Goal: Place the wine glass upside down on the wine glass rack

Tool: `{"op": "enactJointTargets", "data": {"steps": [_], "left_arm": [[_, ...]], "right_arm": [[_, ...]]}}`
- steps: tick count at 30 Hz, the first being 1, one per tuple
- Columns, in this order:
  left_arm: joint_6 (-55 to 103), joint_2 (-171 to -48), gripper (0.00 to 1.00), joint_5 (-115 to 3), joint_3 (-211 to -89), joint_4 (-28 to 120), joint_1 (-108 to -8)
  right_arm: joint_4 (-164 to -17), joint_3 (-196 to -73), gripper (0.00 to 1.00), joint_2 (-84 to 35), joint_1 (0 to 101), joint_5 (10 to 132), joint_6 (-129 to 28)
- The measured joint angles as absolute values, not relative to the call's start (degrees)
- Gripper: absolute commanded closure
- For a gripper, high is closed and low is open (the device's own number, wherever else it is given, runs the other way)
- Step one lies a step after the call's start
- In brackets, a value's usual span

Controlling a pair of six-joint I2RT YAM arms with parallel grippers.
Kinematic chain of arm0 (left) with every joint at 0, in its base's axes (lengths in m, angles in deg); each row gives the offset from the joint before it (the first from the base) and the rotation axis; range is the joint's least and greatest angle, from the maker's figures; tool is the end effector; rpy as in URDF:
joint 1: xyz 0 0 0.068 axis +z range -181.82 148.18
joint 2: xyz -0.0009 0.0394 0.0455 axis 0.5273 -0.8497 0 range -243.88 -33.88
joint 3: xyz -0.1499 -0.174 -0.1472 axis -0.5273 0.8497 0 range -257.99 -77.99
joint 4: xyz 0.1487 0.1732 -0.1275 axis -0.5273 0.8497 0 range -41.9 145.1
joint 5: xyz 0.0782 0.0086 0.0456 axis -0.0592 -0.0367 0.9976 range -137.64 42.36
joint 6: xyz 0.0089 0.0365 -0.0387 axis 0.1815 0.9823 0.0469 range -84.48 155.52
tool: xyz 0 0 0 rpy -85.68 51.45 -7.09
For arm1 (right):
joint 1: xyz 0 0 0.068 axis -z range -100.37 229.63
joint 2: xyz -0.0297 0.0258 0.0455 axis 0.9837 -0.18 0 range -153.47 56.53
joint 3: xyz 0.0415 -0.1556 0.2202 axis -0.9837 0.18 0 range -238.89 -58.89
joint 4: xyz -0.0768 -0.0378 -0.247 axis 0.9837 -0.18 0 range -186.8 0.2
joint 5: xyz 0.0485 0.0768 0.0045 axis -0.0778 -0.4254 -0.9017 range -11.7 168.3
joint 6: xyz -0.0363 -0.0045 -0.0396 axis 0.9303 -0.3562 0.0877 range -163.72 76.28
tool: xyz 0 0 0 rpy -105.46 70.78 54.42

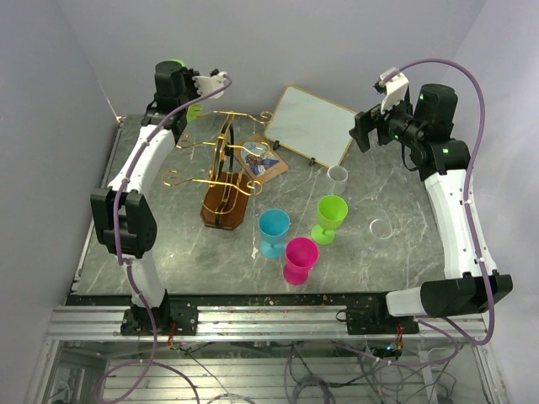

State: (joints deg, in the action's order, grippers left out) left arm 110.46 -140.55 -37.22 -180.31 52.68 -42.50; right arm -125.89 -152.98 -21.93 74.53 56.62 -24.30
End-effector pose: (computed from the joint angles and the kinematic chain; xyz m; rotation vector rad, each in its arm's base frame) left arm 0.4457 -0.0775 0.3907 1.1336 1.4327 0.9690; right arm 0.2851 0.0385 0.4585 -0.6470 1.7933 0.1954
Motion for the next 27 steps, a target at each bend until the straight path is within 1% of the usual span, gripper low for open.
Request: {"op": "enactJointTargets", "data": {"steps": [15,27], "left_arm": [[114.0,-140.9,0.93,-39.3,-180.4,55.7,-47.7],[111.1,-140.9,0.93,-40.2,-180.4,60.9,-50.3]], "right_arm": [[-125.7,-153.0,0.00,-21.9,75.0,55.1,-24.6],[-125.7,-153.0,0.00,-21.9,75.1,54.7,-24.6]]}}
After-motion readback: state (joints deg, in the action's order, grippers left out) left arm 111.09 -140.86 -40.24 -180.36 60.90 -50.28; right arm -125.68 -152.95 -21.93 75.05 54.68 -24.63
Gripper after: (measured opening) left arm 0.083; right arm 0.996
